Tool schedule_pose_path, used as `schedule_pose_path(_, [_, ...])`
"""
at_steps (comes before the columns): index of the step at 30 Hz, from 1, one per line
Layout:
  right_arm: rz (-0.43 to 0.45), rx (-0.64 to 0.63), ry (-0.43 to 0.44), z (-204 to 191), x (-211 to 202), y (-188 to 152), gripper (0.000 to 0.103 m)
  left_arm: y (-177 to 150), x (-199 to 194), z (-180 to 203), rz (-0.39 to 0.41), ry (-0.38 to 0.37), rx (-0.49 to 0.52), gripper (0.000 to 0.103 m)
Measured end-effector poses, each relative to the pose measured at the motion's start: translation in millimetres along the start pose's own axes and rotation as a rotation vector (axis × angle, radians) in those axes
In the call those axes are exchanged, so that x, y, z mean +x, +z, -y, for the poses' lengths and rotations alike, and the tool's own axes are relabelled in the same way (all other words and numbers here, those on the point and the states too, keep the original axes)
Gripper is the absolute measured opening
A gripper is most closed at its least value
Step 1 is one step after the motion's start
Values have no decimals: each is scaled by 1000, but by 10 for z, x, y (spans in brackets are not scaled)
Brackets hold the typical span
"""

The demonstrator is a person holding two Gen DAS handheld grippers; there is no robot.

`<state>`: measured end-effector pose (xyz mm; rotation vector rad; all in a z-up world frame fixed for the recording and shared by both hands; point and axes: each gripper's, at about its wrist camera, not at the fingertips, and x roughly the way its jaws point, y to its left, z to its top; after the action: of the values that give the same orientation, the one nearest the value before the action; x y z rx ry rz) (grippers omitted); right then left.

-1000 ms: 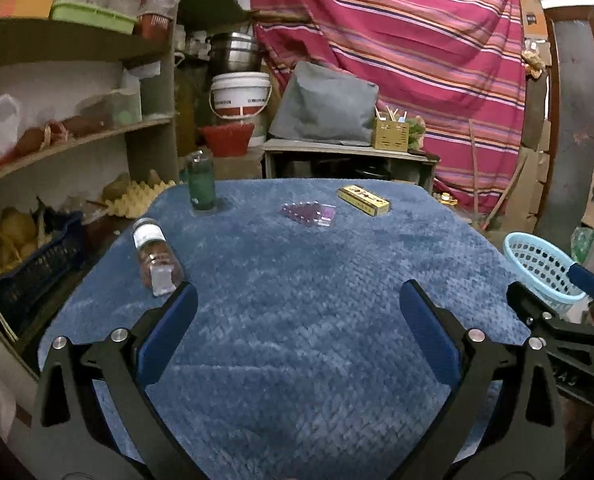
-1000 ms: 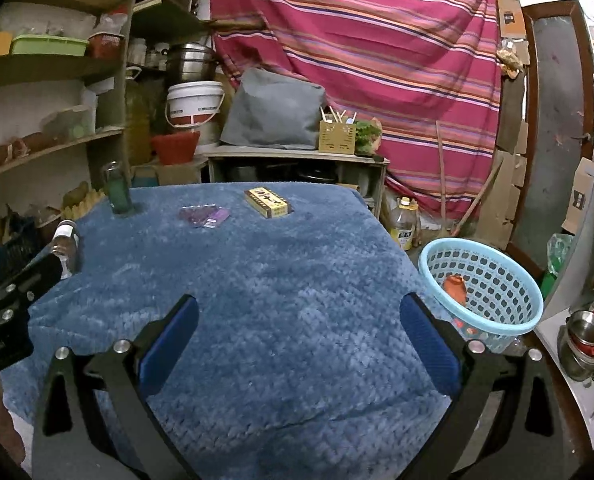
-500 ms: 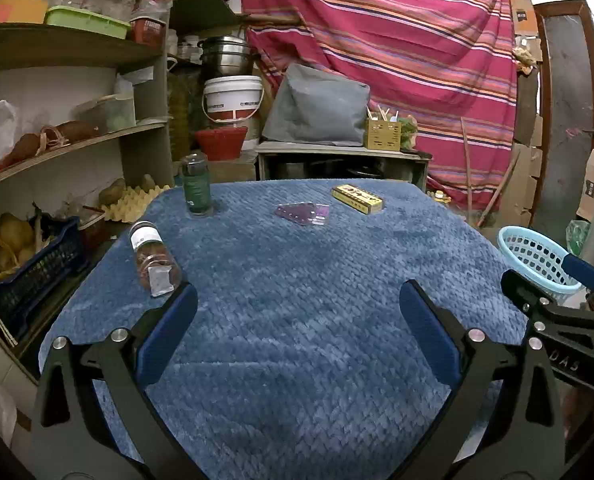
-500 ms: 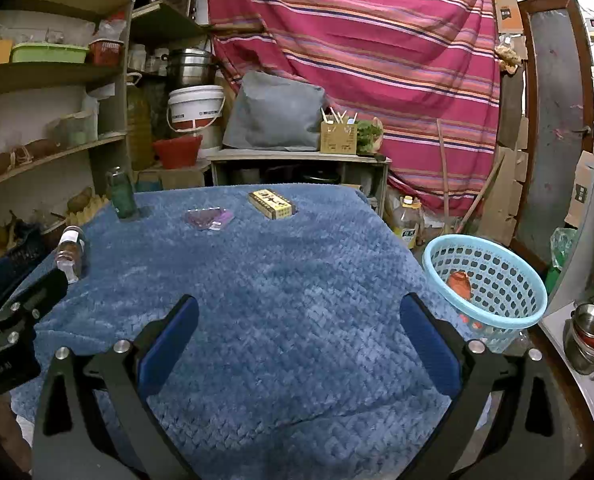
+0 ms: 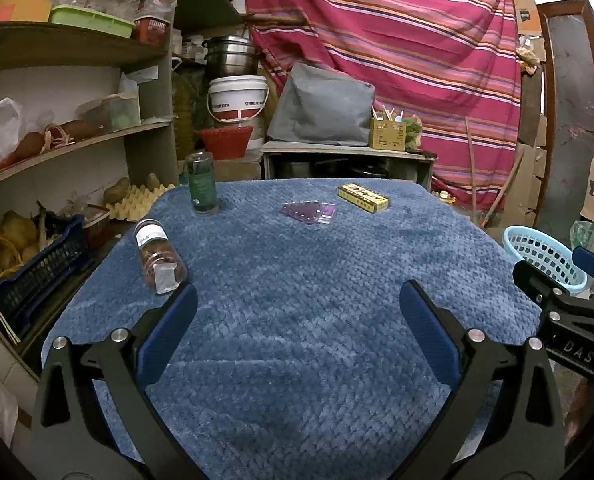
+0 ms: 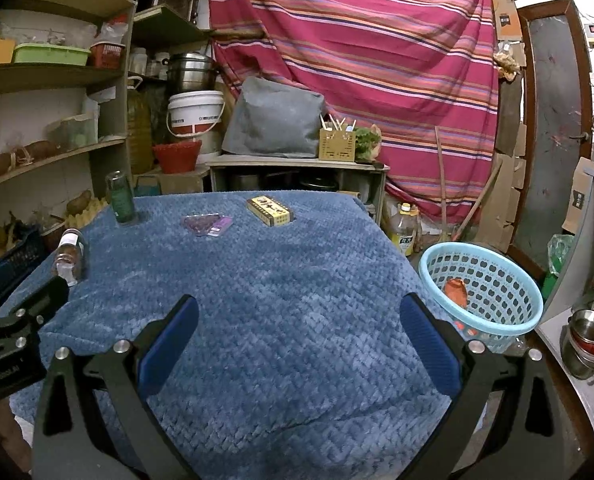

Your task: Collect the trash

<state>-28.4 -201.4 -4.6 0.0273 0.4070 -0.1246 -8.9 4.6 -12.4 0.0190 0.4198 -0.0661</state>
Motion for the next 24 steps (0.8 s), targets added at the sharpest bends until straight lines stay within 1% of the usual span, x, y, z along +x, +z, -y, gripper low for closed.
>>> schedule_pose_path(6, [1, 1, 6, 0, 1, 6, 98, -13, 9, -10, -9, 1, 0, 98])
schedule_pose_path(24, [9, 1, 14, 34, -9, 7, 98, -28, 4, -12, -2, 3, 7, 98])
